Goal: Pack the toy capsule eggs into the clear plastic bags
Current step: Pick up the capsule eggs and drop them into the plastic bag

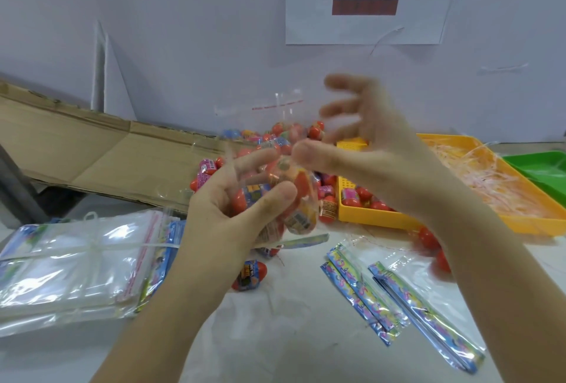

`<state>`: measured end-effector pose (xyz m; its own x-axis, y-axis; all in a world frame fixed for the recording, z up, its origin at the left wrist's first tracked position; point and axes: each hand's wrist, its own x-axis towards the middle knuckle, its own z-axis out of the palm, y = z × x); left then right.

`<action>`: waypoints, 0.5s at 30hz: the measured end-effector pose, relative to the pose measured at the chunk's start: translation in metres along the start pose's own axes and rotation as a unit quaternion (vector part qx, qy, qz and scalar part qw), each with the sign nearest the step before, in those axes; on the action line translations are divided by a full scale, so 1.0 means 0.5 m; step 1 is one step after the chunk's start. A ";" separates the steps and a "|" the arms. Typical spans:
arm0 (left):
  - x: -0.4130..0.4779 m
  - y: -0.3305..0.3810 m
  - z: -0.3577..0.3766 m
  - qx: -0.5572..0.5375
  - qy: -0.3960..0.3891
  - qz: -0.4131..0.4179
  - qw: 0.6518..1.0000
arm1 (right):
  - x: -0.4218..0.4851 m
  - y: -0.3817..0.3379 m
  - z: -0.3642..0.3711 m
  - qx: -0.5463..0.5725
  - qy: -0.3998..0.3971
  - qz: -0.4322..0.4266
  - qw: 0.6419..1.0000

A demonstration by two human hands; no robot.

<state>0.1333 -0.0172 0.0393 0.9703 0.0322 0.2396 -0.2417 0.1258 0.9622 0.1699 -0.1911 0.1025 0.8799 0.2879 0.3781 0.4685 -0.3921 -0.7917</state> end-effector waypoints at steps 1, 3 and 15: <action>-0.001 0.000 0.001 0.002 0.006 -0.005 1.000 | 0.002 0.003 0.004 0.039 -0.037 0.042 0.998; -0.004 0.001 0.004 0.001 0.010 -0.001 1.000 | 0.006 0.005 0.010 0.138 -0.065 0.088 0.984; 0.002 0.005 0.006 -0.103 0.116 0.018 0.988 | 0.015 0.021 0.002 0.272 -0.091 0.091 0.954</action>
<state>0.1335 -0.0199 0.0424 0.9407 0.2638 0.2132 -0.2938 0.3194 0.9009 0.1813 -0.1924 0.0963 0.8915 0.4240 0.1596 0.1547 0.0463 -0.9869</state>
